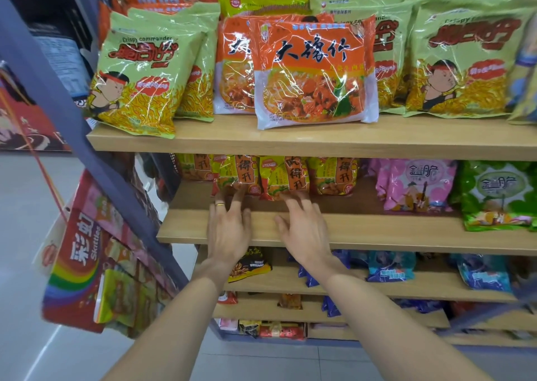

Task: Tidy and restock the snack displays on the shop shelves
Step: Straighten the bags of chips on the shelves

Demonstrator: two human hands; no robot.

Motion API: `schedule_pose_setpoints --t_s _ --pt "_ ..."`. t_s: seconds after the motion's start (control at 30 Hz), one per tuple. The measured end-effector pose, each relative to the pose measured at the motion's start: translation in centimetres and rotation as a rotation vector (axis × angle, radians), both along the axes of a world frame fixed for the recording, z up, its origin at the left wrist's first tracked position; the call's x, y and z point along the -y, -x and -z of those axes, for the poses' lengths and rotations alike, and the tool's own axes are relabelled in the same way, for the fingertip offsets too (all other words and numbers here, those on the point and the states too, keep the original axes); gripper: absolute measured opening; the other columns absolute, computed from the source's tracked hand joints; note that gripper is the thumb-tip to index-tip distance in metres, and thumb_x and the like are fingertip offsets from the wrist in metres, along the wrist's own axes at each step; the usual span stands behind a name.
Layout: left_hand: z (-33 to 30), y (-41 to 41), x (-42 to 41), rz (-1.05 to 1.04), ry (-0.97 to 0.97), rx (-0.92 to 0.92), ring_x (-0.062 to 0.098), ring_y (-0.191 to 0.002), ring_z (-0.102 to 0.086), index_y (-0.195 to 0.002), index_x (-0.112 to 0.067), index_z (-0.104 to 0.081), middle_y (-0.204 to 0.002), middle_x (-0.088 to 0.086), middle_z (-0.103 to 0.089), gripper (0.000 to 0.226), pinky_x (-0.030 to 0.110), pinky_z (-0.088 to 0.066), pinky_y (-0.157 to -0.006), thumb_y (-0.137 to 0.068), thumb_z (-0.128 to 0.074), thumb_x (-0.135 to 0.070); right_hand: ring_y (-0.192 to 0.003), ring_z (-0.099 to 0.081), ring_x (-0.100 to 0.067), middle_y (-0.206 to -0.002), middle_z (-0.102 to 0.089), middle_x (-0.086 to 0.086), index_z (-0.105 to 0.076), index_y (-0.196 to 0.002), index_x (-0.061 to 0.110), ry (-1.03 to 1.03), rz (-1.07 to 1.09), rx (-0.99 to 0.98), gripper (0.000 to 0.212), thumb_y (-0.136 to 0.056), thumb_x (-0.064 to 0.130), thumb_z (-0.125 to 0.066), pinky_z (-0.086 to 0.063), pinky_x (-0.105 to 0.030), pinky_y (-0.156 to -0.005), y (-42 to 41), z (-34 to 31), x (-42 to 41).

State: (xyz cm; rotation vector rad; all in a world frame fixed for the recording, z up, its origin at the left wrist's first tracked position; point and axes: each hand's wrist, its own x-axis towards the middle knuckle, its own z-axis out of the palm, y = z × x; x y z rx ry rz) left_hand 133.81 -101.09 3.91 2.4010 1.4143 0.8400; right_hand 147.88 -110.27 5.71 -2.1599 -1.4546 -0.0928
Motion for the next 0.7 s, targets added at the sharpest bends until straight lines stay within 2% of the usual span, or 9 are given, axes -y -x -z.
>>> schedule_pose_setpoints --t_s 0.13,0.47,0.6,0.7 --pt "0.2 -0.1 0.3 -0.004 0.026 0.016 0.035 -0.126 -0.049 -0.151 -0.022 -0.047 -0.143 0.019 -0.05 0.047 0.048 -0.048 -0.105 -0.105 -0.052 -0.03 -0.114 -0.057 -0.022 -0.126 -0.061 -0.004 -0.057 -0.136 0.019 -0.042 -0.001 -0.026 0.044 -0.095 0.032 -0.065 -0.055 -0.035 -0.091 0.1 -0.1 1.1" --pt "-0.6 -0.6 1.5 0.003 0.069 0.047 0.035 -0.116 -0.053 -0.144 -0.017 -0.051 -0.124 0.016 -0.058 0.041 0.049 -0.05 -0.096 -0.106 -0.048 -0.033 -0.113 -0.054 -0.017 -0.123 -0.058 0.002 -0.055 -0.136 0.025 -0.056 0.033 -0.103 0.043 -0.096 0.038 -0.063 -0.053 -0.032 -0.09 -0.7 -0.4 2.3" --pt "-3.3 -0.2 2.7 0.051 0.069 0.135 0.028 -0.101 -0.059 -0.119 -0.012 -0.06 -0.11 0.007 -0.061 0.027 0.036 -0.047 -0.074 -0.106 -0.048 -0.033 -0.115 -0.055 -0.012 -0.125 -0.058 0.007 -0.057 -0.131 0.027 -0.151 0.036 -0.197 0.037 -0.097 0.039 -0.061 -0.051 -0.031 -0.093 0.4 -3.6 4.2" --pt "-8.3 0.7 4.2 0.101 -0.05 0.21 0.013 -0.083 -0.064 -0.111 -0.019 -0.064 -0.093 -0.007 -0.067 0.019 0.031 -0.048 -0.066 -0.106 -0.053 -0.034 -0.103 -0.059 -0.007 -0.113 -0.061 0.011 -0.065 -0.12 0.025 -0.318 0.011 -0.239 0.027 -0.096 0.036 -0.064 -0.054 -0.033 -0.089 1.5 -8.8 6.5"
